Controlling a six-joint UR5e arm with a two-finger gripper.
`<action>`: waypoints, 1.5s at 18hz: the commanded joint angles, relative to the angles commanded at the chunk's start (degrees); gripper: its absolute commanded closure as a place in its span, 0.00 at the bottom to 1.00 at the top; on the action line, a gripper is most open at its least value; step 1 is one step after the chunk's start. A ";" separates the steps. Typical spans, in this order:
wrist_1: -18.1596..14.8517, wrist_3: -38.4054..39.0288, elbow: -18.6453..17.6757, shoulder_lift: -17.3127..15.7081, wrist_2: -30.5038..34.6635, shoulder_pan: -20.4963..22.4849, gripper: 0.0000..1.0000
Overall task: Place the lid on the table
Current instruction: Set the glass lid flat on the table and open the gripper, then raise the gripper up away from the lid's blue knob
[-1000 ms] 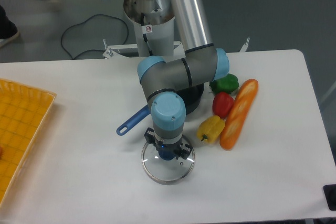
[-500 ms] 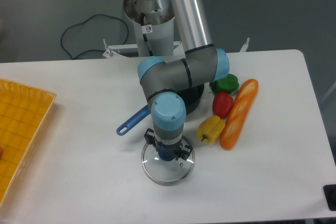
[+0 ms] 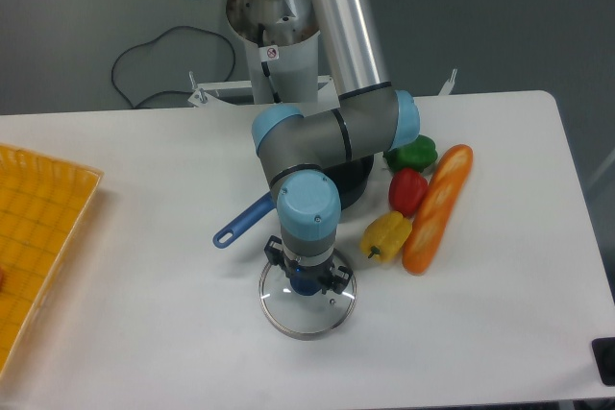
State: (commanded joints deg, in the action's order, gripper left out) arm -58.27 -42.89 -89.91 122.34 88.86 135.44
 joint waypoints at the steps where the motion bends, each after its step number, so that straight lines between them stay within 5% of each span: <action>1: 0.00 0.00 0.00 0.00 0.00 0.00 0.56; 9: 0.00 -0.09 0.00 0.00 0.00 0.00 0.41; 13: 0.17 -0.53 0.00 -0.09 0.09 0.00 0.00; 27: -0.61 -0.70 0.00 -4.30 0.00 0.53 0.00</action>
State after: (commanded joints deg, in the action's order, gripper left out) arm -58.88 -43.59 -89.91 118.04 88.86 135.97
